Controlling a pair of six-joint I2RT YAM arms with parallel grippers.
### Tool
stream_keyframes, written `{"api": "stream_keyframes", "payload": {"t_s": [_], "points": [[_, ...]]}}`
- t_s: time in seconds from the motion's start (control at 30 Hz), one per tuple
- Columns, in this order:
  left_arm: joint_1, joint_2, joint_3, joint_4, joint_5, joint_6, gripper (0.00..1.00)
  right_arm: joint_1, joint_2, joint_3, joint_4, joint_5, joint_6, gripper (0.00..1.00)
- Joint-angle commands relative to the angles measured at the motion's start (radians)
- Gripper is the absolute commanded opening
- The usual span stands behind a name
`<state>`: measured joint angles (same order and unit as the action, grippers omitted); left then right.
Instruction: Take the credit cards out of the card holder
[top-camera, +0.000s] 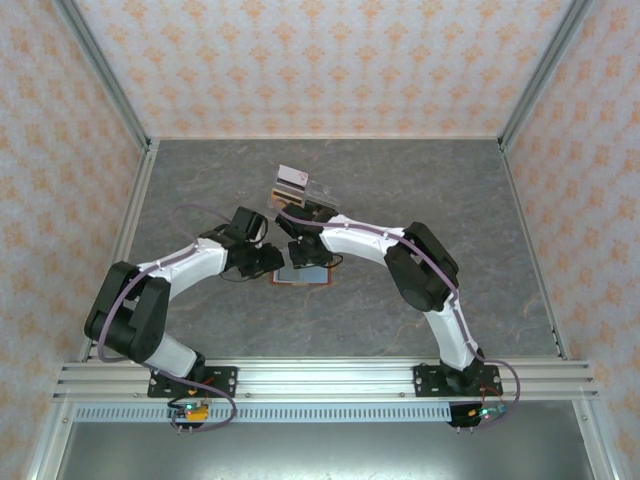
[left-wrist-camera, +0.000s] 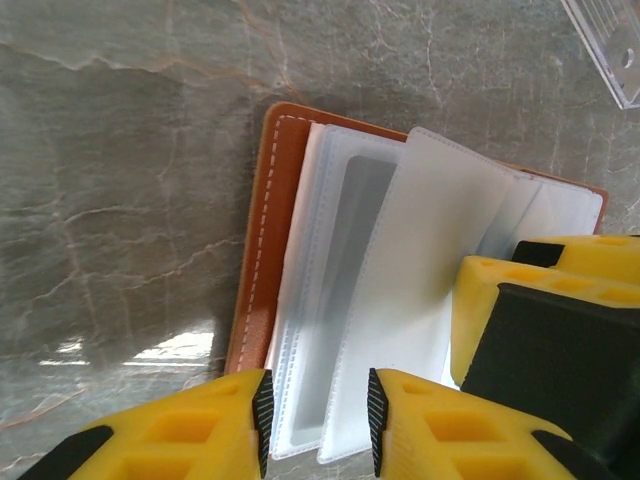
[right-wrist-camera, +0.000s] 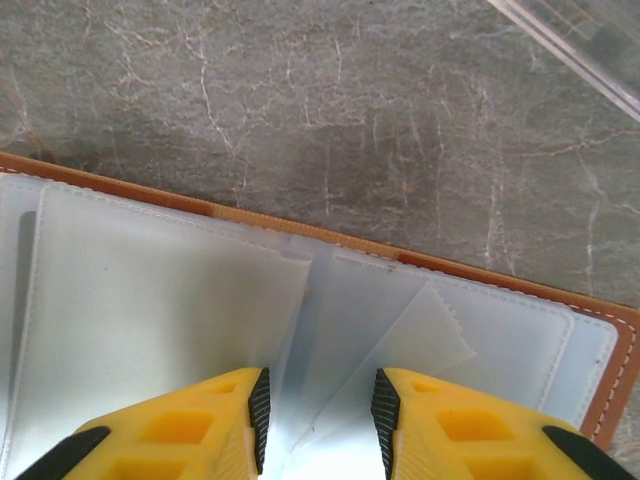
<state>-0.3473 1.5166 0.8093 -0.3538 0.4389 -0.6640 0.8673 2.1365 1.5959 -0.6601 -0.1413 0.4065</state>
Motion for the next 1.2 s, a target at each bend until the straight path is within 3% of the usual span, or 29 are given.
{"api": "stream_keyframes", "payload": {"t_s": [0.0, 0.27, 0.9, 1.17], "points": [[-0.007, 0.021, 0.022, 0.032, 0.036, -0.003, 0.33, -0.013, 0.050, -0.051, -0.023, 0.016, -0.009, 0.36], [-0.007, 0.048, -0.002, 0.093, 0.104, -0.022, 0.30, -0.019, 0.050, -0.067, -0.004, -0.007, -0.002, 0.35], [-0.007, 0.094, -0.001, 0.080, 0.103, -0.014, 0.33, -0.034, 0.045, -0.079, 0.021, -0.046, 0.010, 0.35], [-0.007, 0.091, -0.010, 0.132, 0.167, -0.019, 0.28, -0.059, -0.048, -0.147, 0.145, -0.181, 0.039, 0.33]]}}
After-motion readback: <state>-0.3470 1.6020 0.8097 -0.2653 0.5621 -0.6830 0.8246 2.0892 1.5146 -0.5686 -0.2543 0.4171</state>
